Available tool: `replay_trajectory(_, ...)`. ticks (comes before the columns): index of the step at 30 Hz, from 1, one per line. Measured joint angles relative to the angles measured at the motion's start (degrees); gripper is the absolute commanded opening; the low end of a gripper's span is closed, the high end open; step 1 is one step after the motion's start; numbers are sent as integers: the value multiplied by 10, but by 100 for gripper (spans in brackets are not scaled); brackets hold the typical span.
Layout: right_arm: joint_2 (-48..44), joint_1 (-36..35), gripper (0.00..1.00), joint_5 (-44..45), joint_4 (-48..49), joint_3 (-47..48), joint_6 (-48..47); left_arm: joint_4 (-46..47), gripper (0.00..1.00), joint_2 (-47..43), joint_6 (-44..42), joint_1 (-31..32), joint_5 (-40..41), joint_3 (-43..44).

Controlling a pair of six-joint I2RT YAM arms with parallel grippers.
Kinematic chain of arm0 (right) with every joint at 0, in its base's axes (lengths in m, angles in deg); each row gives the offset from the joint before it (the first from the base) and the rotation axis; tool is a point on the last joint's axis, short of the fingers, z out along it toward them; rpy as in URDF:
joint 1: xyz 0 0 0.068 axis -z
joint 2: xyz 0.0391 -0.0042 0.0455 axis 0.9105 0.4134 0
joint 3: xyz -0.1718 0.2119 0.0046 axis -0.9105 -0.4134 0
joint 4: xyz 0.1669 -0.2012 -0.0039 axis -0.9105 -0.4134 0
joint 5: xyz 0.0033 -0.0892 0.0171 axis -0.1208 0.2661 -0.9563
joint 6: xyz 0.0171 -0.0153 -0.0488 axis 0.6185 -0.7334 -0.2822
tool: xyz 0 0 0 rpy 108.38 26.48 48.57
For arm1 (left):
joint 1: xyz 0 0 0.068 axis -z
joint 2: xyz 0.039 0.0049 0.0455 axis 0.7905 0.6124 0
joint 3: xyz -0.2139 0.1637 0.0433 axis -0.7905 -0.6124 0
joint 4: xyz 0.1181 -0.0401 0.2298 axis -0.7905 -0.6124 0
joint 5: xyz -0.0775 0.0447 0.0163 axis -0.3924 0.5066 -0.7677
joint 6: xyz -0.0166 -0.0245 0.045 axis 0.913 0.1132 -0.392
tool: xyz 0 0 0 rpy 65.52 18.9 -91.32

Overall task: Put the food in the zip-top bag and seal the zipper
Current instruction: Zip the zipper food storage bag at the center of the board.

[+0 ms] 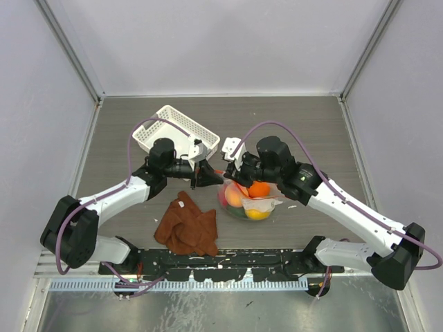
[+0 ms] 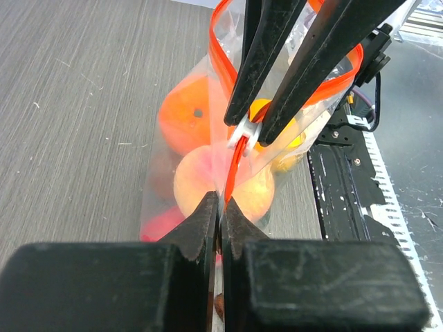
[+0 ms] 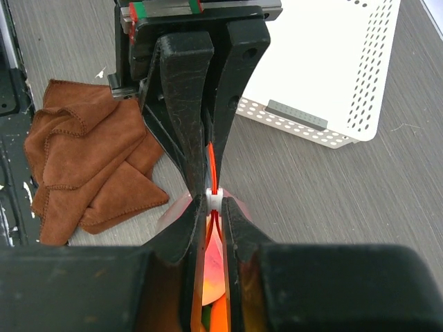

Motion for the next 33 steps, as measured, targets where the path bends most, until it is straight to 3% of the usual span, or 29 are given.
replay_trajectory(6,12,1,1,-12,0,4,2,0,27,0,2,0,-6,0)
replay_trajectory(14,17,1,1,-28,0,13,7,11,30,13,16,0,-20,9)
replay_trajectory(17,22,1,1,-30,0,17,8,13,27,20,20,2,-23,19)
replay_trajectory(23,25,1,1,-28,-1,17,8,18,0,20,28,5,-32,24)
replay_trajectory(33,10,3,1,0,-30,18,3,9,0,19,13,9,-28,24)
